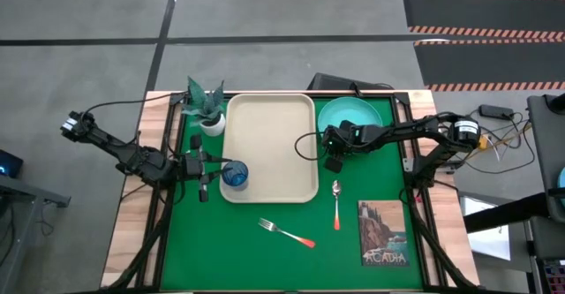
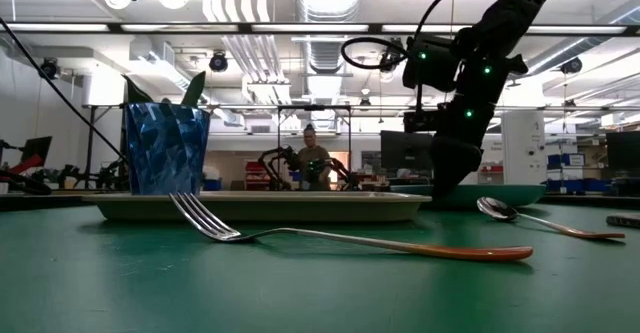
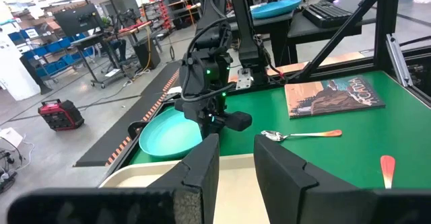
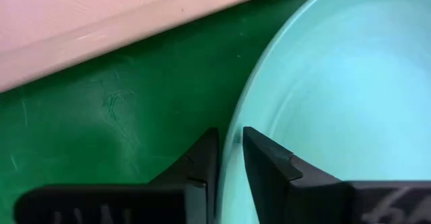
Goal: Pick and place plate/cup/fork/spoon on tray
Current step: Put the blue plate on the serving tray to the right of the blue glass
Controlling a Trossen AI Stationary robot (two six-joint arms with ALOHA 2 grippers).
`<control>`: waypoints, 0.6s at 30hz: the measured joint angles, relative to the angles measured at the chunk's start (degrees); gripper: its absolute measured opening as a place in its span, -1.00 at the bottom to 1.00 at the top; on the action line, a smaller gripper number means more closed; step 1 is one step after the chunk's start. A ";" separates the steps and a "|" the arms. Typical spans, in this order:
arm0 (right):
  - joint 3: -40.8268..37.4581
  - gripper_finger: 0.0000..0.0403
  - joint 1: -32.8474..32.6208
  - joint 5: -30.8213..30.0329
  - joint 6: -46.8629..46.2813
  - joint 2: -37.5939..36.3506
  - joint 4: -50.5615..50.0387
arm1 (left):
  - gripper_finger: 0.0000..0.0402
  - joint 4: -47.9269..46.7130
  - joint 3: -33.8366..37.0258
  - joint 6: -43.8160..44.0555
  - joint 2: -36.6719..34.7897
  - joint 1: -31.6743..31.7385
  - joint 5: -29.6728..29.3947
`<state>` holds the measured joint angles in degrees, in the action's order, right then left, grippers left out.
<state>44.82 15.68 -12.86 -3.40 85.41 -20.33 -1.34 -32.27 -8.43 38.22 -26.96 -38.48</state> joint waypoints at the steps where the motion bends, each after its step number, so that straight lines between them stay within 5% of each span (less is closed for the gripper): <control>1: -0.02 -0.76 0.00 -0.03 0.00 0.00 -0.07 | -0.60 0.00 0.00 0.00 0.00 0.00 0.00; 7: -0.01 -0.93 -0.03 -0.75 0.55 -0.02 -0.41 | -0.60 0.00 0.00 0.00 0.00 0.00 0.00; 18: -0.04 -0.95 -2.58 -4.72 0.51 -0.87 -2.19 | -0.60 -0.01 0.00 0.00 0.00 0.00 0.00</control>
<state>44.77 13.10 -17.59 -2.89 84.53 -22.52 -1.35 -32.27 -8.43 38.22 -26.97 -38.48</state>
